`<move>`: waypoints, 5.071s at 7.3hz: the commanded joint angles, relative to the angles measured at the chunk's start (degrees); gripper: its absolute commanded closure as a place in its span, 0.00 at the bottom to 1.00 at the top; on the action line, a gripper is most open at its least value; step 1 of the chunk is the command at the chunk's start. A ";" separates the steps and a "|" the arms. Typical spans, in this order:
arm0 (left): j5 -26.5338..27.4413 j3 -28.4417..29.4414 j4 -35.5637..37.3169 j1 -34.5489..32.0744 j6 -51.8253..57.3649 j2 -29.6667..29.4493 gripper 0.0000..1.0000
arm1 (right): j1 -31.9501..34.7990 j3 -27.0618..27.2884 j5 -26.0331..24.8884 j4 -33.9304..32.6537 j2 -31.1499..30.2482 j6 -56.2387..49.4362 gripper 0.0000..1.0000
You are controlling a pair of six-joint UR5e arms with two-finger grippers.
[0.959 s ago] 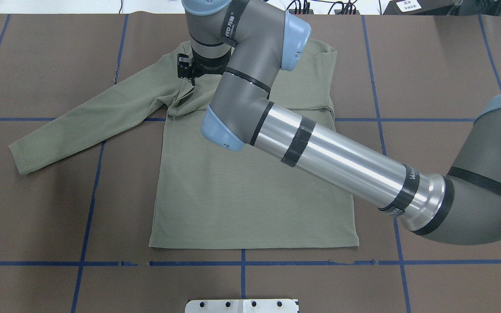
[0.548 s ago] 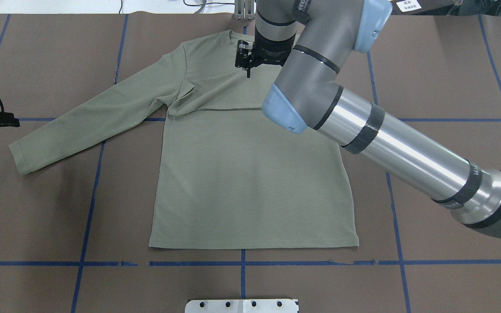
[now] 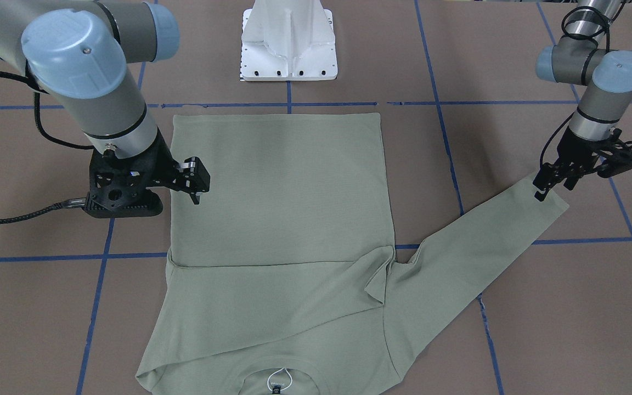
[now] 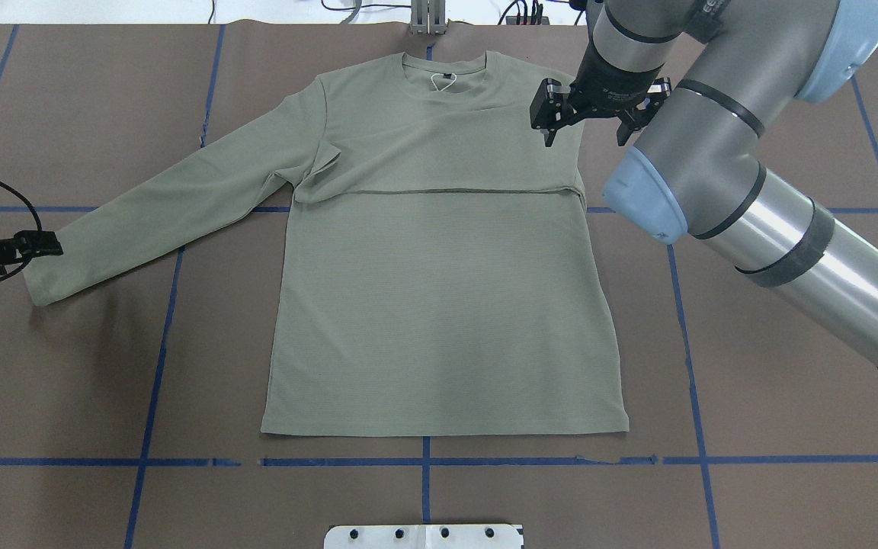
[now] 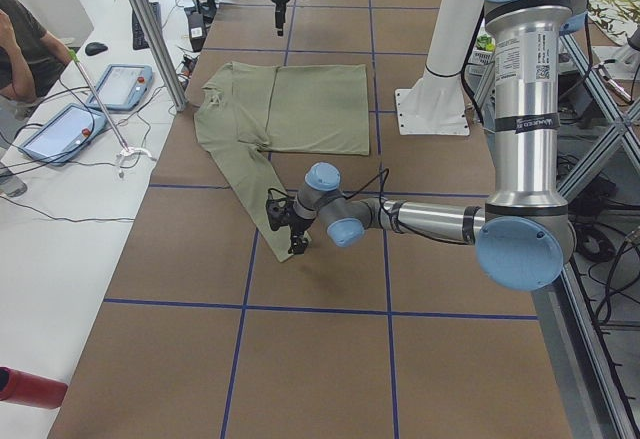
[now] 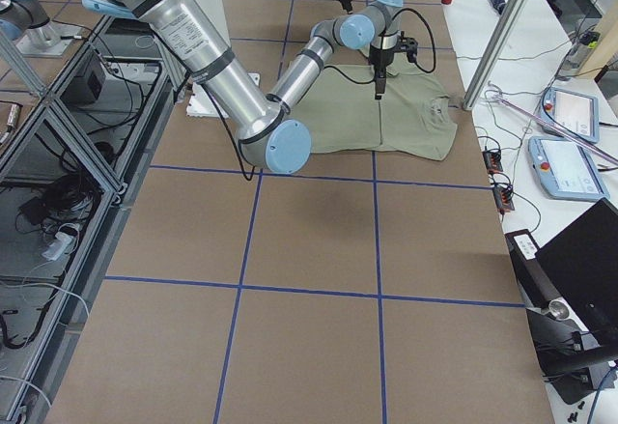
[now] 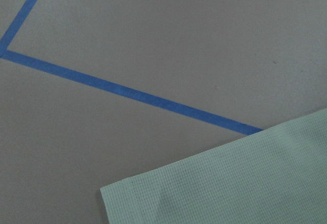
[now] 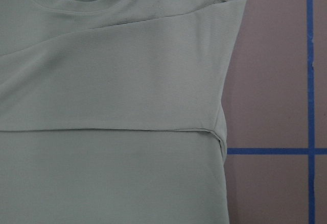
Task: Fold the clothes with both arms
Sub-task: 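Hold the right gripper at the folded shoulder while the left gripper reaches the other cuff, then grasp the cuff with the left gripper and fold it across while the right arm withdraws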
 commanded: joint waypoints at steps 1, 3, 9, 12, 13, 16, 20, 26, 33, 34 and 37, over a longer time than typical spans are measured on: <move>1.22 1.88 0.01 0.33 -0.32 0.13 0.03 | 0.25 1.59 0.14 -0.10 -1.64 -0.52 0.00; 0.96 2.24 0.01 0.68 -0.41 0.13 0.03 | 0.25 1.94 0.14 -0.01 -1.99 -0.52 0.00; 0.52 1.97 0.01 1.47 -0.58 0.21 0.04 | 0.25 2.38 0.05 -0.01 -2.43 -0.52 0.00; 0.43 1.80 -0.07 2.08 -4.08 0.21 0.25 | 0.25 2.29 0.05 -0.01 -2.35 -0.52 0.00; 0.43 1.80 -0.07 2.44 -4.19 0.21 0.25 | 0.25 2.38 0.05 -0.01 -2.35 -0.52 0.00; 0.34 1.01 0.01 2.44 -4.36 0.21 0.36 | 0.25 2.38 0.05 -0.01 -2.35 -0.52 0.00; 0.43 -1.18 0.19 2.44 -4.36 1.53 0.93 | 0.25 2.65 -0.03 -0.01 -2.52 -0.52 0.00; -4.23 -13.85 16.32 2.27 -4.36 -5.10 1.00 | 2.97 3.08 0.32 0.25 -6.63 -4.44 0.00; -7.82 1.49 41.24 -2.48 -21.61 -50.70 1.00 | 13.79 7.91 6.91 4.19 -25.52 -21.96 0.00; -9.66 4.23 40.45 -2.57 -28.38 -56.42 1.00 | 14.05 8.01 7.34 7.34 -28.33 -22.05 0.00; -14.24 15.49 35.90 -0.74 -46.50 -73.24 1.00 | 15.28 7.92 8.66 12.90 -33.89 -22.40 0.00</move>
